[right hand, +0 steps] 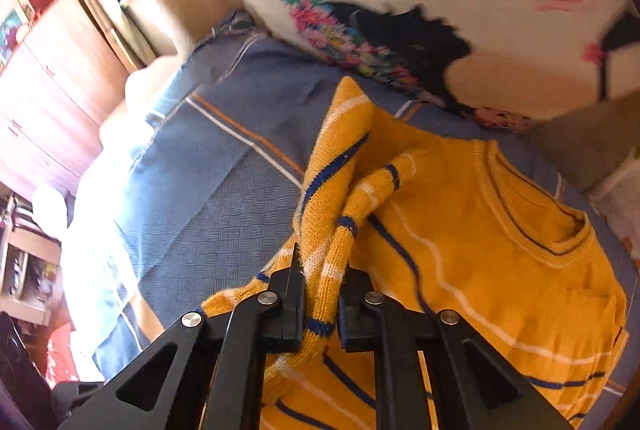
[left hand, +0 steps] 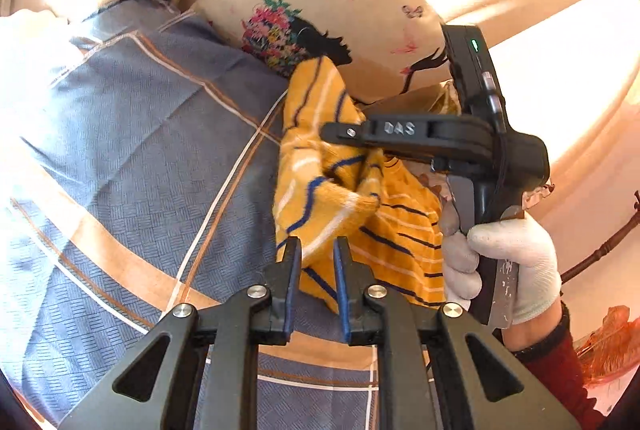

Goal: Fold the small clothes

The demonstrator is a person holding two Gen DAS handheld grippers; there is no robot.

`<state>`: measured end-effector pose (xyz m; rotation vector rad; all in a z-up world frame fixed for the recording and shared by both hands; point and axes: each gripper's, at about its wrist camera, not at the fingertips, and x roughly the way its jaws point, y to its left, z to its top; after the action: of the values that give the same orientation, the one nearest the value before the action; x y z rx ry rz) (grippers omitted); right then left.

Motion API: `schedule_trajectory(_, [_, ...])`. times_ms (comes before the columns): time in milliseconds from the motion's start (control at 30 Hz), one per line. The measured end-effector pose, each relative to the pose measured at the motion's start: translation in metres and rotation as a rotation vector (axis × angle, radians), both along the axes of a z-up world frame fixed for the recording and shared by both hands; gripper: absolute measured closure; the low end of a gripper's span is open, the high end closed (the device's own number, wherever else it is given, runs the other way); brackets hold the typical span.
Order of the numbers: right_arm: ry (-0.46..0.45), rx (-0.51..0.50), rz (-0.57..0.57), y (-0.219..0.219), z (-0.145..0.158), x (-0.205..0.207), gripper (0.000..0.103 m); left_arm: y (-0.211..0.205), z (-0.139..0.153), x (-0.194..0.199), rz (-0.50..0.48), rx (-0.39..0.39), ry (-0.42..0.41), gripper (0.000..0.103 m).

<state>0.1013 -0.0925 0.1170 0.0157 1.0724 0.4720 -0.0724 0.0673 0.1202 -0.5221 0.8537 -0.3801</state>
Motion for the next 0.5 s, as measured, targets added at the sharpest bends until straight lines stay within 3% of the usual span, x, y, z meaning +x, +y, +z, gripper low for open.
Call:
schedule_trajectory(100, [-0.035,0.088,-0.096,-0.069,0.013,-0.021,0.091,-0.006,0.016,-0.008,-0.007,0.007,-0.039,0.067])
schedule_trajectory(233, [-0.052,0.166,-0.247,-0.165,0.016,-0.042,0.091,-0.030,0.014,0.003,-0.055,0.029,-0.014,0.066])
schedule_trajectory(400, [-0.034,0.241,-0.422,-0.274,-0.008,-0.083,0.091,-0.072,-0.006,0.028,-0.141,0.031,0.060,0.066])
schedule_trajectory(500, [0.002,0.262,-0.483,-0.313,-0.028,-0.096,0.091,-0.105,-0.015,0.038,-0.203,0.031,0.090,0.066])
